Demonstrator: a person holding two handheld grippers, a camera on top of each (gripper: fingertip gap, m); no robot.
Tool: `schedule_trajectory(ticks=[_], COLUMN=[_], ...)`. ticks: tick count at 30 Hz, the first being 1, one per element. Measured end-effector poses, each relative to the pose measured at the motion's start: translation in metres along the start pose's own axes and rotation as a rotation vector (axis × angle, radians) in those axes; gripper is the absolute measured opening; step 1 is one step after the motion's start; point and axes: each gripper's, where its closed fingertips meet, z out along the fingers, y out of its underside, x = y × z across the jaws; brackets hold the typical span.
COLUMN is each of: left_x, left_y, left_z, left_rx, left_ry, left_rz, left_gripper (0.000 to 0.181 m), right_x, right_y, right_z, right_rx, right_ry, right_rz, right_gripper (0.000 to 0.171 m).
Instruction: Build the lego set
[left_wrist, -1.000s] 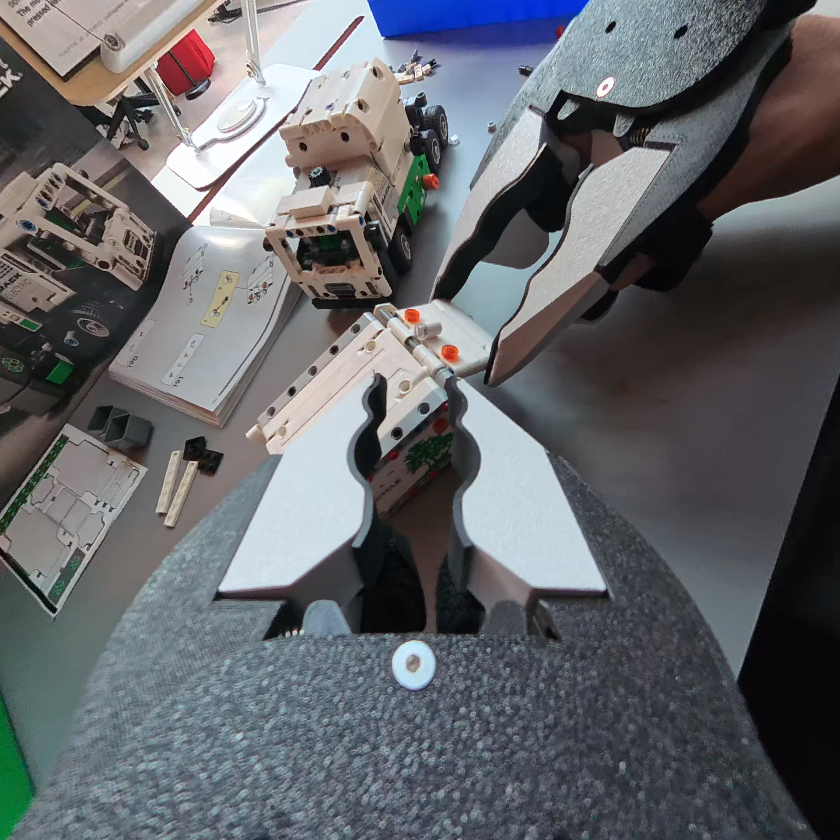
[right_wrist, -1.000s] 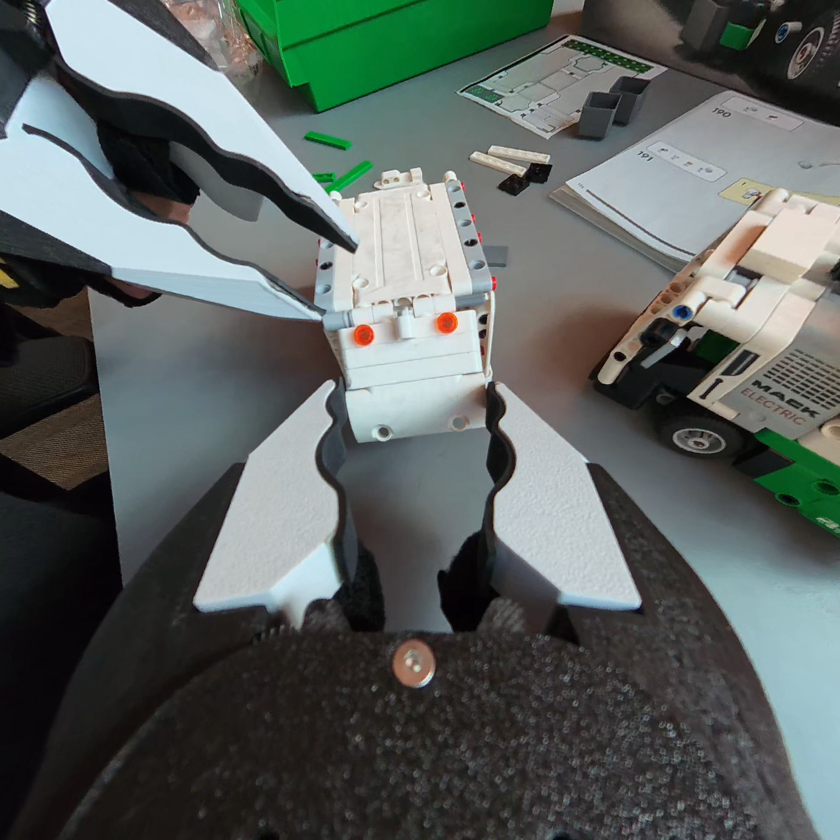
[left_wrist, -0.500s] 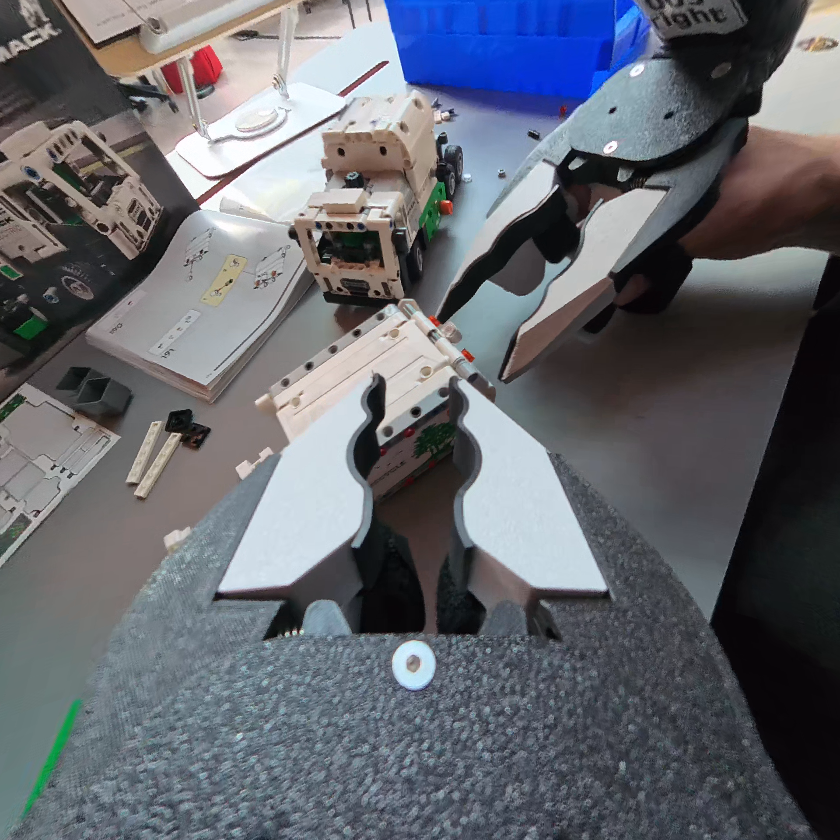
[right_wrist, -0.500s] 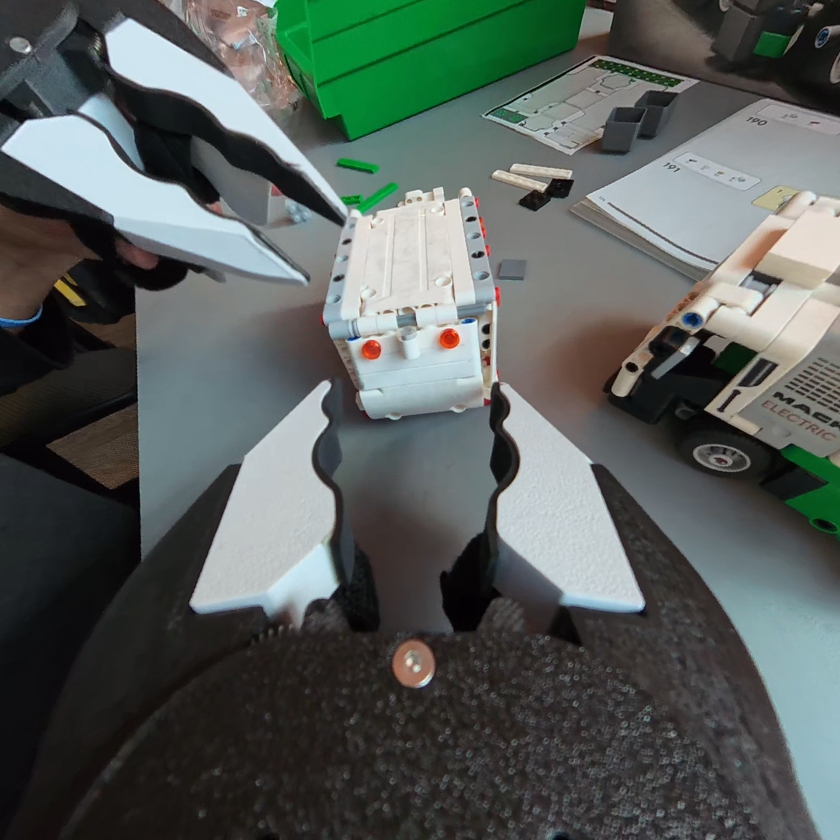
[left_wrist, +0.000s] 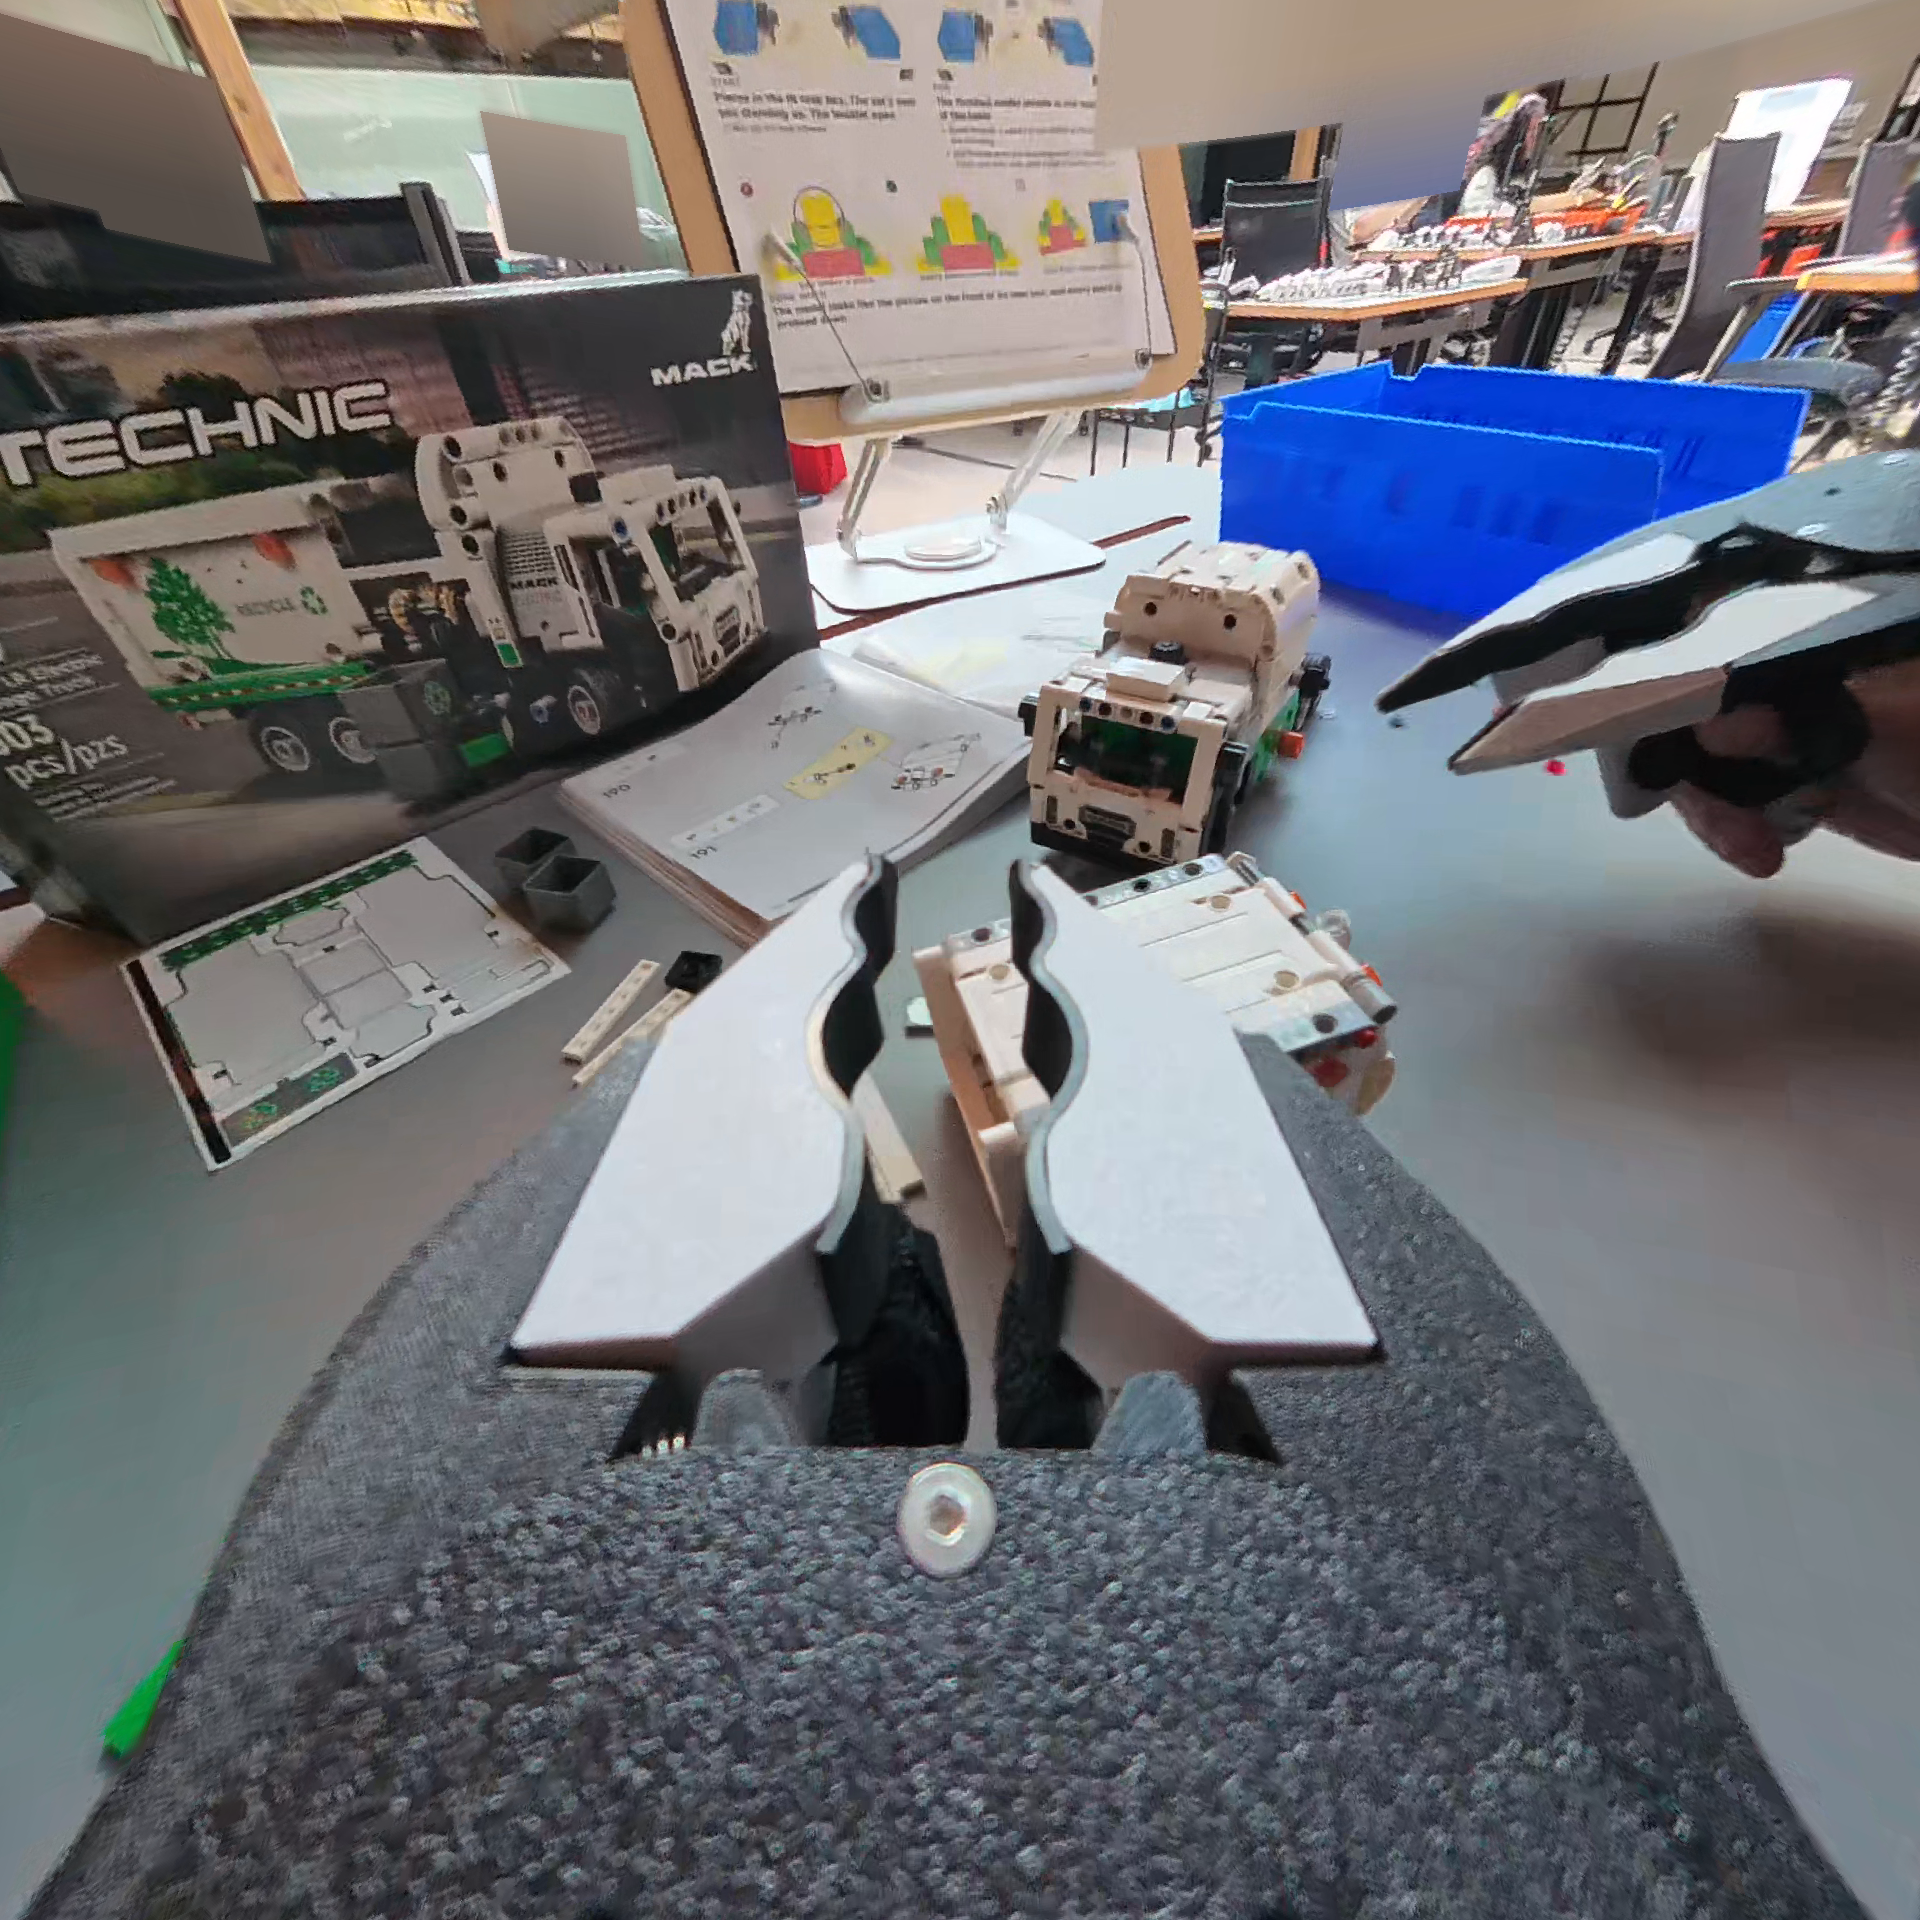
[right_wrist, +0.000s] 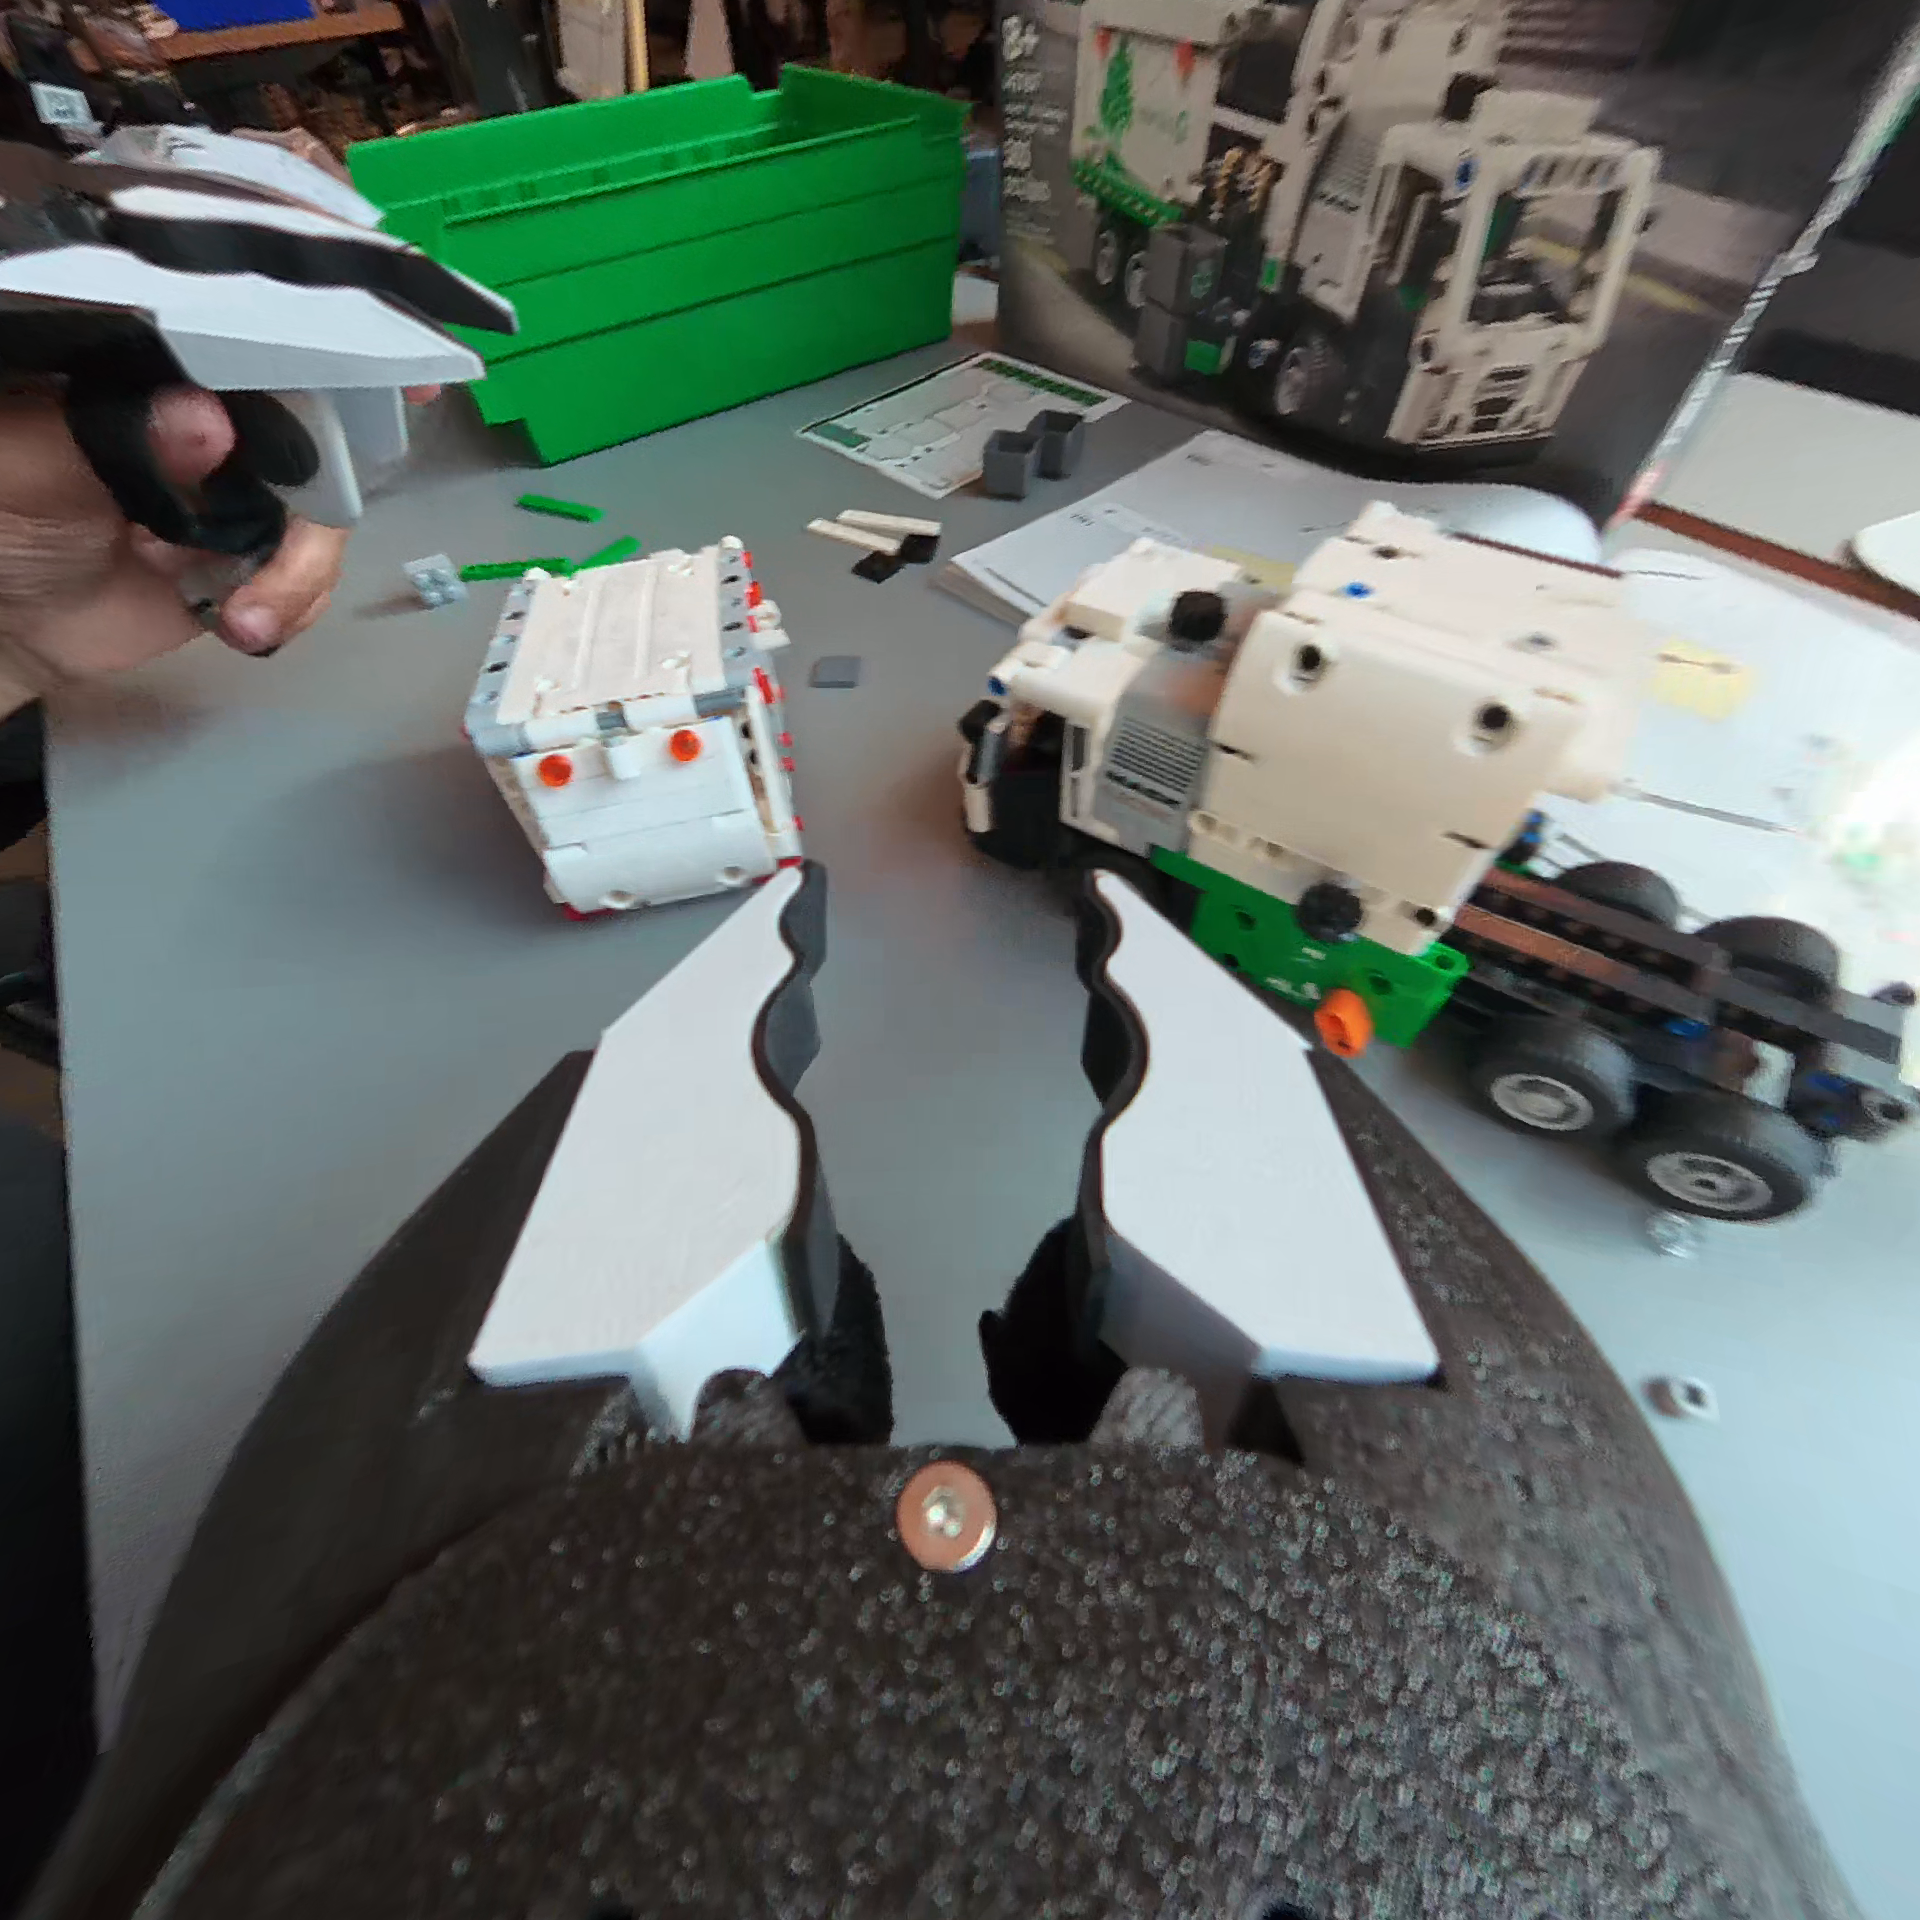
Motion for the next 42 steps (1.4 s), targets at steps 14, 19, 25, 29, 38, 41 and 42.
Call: schedule_trajectory(ticks=[14, 19, 25, 29, 38, 41, 42], left_x=[-0.066, -0.069, -0.056, -0.050, -0.050, -0.058, -0.058], left_y=[-0.009, 0.009, 0.024, 0.017, 0.023, 0.032, 0.031], left_z=[0.062, 0.084, 0.095, 0.098, 0.102, 0.102, 0.101], left_rx=[-0.080, -0.134, -0.219, -0.218, -0.195, -0.237, -0.228], left_ry=[-0.009, 0.022, 0.066, 0.095, 0.097, 0.090, 0.099], left_rz=[-0.002, -0.044, -0.010, -0.013, -0.034, -0.055, -0.074], left_gripper=[0.019, 0.019, 0.021, 0.021, 0.021, 0.024, 0.023], right_x=[0.159, 0.169, 0.170, 0.167, 0.161, 0.159, 0.159], right_y=[0.025, 0.031, 0.036, 0.037, 0.038, 0.038, 0.038], right_z=[-0.085, -0.087, -0.079, -0.076, -0.076, -0.074, -0.074], right_rx=[0.023, 0.038, -0.004, -0.013, -0.005, -0.009, -0.008], right_ry=[0.549, 0.562, 0.542, 0.529, 0.503, 0.492, 0.491], right_rz=[0.130, 0.213, 0.227, 0.216, 0.233, 0.232, 0.229], right_gripper=[0.032, 0.031, 0.031, 0.031, 0.030, 0.030, 0.029])
